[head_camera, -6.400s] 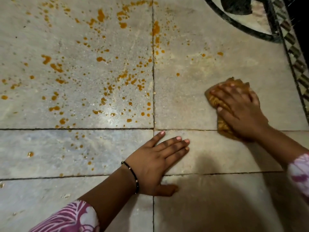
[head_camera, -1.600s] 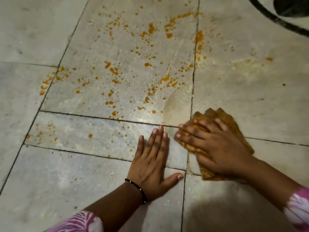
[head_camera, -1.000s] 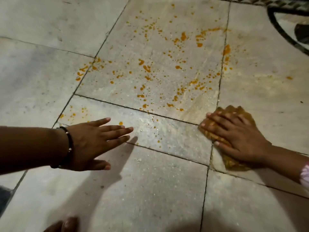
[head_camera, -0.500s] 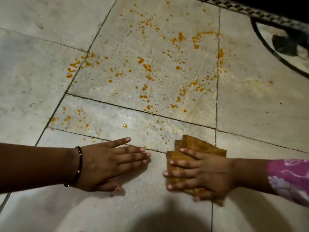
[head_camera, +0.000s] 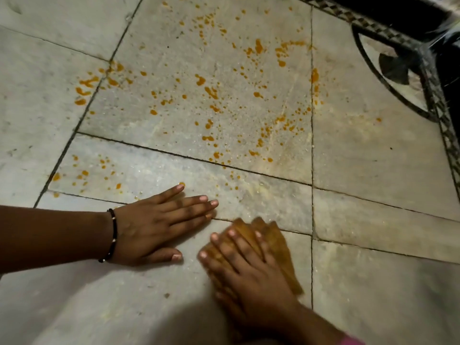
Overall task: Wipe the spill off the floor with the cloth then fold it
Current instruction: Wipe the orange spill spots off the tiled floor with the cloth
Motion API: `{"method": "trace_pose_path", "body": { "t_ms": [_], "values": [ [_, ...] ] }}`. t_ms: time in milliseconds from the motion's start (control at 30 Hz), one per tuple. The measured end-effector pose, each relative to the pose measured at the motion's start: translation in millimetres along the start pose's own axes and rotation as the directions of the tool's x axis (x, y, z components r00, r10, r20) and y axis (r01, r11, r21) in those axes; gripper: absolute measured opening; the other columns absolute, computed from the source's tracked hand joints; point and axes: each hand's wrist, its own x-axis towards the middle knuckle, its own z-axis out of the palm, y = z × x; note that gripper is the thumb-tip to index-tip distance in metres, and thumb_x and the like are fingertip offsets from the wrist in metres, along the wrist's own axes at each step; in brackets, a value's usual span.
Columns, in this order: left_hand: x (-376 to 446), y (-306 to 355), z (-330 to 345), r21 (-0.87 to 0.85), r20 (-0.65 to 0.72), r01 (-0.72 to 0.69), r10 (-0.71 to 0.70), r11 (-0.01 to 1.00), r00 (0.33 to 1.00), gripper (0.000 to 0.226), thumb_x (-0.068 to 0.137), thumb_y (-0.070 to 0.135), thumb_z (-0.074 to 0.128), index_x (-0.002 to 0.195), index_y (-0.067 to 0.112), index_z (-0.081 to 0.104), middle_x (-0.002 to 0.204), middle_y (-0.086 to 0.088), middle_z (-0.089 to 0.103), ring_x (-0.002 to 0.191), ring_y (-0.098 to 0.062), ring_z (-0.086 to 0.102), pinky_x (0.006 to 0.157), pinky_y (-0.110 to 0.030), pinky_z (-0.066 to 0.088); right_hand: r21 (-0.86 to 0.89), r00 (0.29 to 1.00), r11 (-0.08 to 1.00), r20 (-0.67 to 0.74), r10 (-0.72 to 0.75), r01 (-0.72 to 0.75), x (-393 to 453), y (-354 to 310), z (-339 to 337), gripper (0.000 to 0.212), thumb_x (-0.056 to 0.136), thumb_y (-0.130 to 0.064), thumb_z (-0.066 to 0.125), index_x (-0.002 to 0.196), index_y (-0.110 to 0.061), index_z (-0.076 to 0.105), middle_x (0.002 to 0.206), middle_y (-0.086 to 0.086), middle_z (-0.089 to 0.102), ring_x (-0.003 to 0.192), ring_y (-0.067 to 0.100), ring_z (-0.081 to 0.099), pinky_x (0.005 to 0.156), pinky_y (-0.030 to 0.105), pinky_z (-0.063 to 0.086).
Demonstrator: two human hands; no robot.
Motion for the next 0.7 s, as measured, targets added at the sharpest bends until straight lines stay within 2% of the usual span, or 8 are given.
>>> {"method": "trace_pose_path", "body": {
  "t_ms": [100, 200, 267, 333, 433, 567, 633, 700],
  "values": [
    [10, -7, -1, 0.012, -0.04, 0.037, -0.036, 0.999, 0.999, 0.074, 0.095, 0.056, 0.032, 0.148, 0.005, 0.025, 0.157, -0.014, 0.019, 0.145, -0.025, 0.016, 0.114, -0.049, 0.013, 0.026, 0.994, 0.995, -0.049, 0.093, -0.092, 58, 30, -15, 0.057, 0.091, -0.053, 0.029, 0.144, -0.032, 0.034, 0.154, -0.001, 0.03, 0.145, 0.022, 0.017, 0.112, 0.054, 0.011],
    [10, -14, -5, 0.029, -0.025, 0.109, -0.108, 0.994, 0.994, 0.075, 0.095, 0.057, 0.027, 0.149, 0.005, 0.023, 0.158, -0.013, 0.017, 0.145, -0.023, 0.015, 0.115, -0.049, 0.01, 0.102, 0.897, 0.895, -0.048, 0.44, -0.434, 65, 75, -20, 0.061, 0.091, -0.058, 0.014, 0.149, -0.042, 0.009, 0.16, -0.009, 0.003, 0.146, 0.015, -0.004, 0.117, 0.047, -0.002],
    [5, -16, -5, 0.029, -0.004, 0.158, -0.158, 0.987, 0.988, 0.077, 0.095, 0.059, 0.026, 0.15, 0.006, 0.019, 0.159, -0.011, 0.013, 0.146, -0.022, 0.012, 0.115, -0.049, 0.008, 0.109, 0.827, 0.829, -0.078, 0.557, -0.549, 36, 73, -13, 0.061, 0.092, -0.057, 0.012, 0.15, -0.041, 0.003, 0.16, -0.008, 0.002, 0.147, 0.015, -0.005, 0.117, 0.049, 0.001],
    [-1, -18, -4, 0.027, 0.007, 0.18, -0.181, 0.983, 0.984, 0.079, 0.094, 0.061, 0.028, 0.151, 0.007, 0.016, 0.159, -0.01, 0.011, 0.146, -0.022, 0.012, 0.116, -0.049, 0.008, 0.062, 0.81, 0.816, -0.099, 0.578, -0.574, 7, 36, -3, 0.063, 0.092, -0.053, 0.022, 0.151, -0.035, 0.012, 0.16, -0.002, 0.01, 0.147, 0.023, 0.006, 0.113, 0.053, 0.009],
    [-8, -16, -1, 0.038, 0.035, 0.195, -0.196, 0.98, 0.98, 0.083, 0.092, 0.064, 0.028, 0.151, 0.006, 0.015, 0.159, -0.011, 0.012, 0.146, -0.024, 0.013, 0.115, -0.05, 0.009, 0.091, 0.89, 0.894, -0.097, 0.446, -0.438, -8, -44, 7, 0.069, 0.084, -0.05, 0.039, 0.148, -0.03, 0.026, 0.154, 0.002, 0.03, 0.14, 0.029, 0.03, 0.105, 0.058, 0.021],
    [-4, -17, -6, 0.02, -0.018, 0.249, -0.248, 0.968, 0.968, 0.081, 0.092, 0.063, 0.023, 0.149, 0.005, 0.02, 0.158, -0.013, 0.015, 0.146, -0.024, 0.013, 0.115, -0.05, 0.007, 0.069, 0.98, 0.983, -0.096, 0.174, -0.168, 52, -47, -4, 0.057, 0.089, -0.048, 0.04, 0.144, -0.037, 0.032, 0.155, -0.004, 0.029, 0.144, 0.023, 0.022, 0.112, 0.053, 0.01],
    [-8, -19, -13, 0.0, -0.054, 0.324, -0.324, 0.946, 0.945, 0.081, 0.093, 0.063, 0.022, 0.149, 0.005, 0.02, 0.157, -0.014, 0.015, 0.145, -0.024, 0.013, 0.116, -0.049, 0.006, 0.011, 0.959, 0.963, -0.084, 0.27, -0.27, 76, -6, -13, 0.056, 0.09, -0.049, 0.031, 0.145, -0.036, 0.029, 0.155, -0.002, 0.028, 0.144, 0.024, 0.019, 0.114, 0.049, 0.003],
    [-25, -17, -18, -0.044, -0.053, 0.431, -0.433, 0.901, 0.9, 0.082, 0.093, 0.063, 0.02, 0.149, 0.004, 0.019, 0.158, -0.013, 0.013, 0.145, -0.024, 0.012, 0.116, -0.05, 0.005, 0.033, 0.909, 0.91, -0.053, 0.414, -0.413, 75, 26, -16, 0.059, 0.092, -0.053, 0.02, 0.148, -0.041, 0.011, 0.159, -0.003, 0.017, 0.147, 0.022, 0.008, 0.116, 0.047, 0.001]
  ]
}}
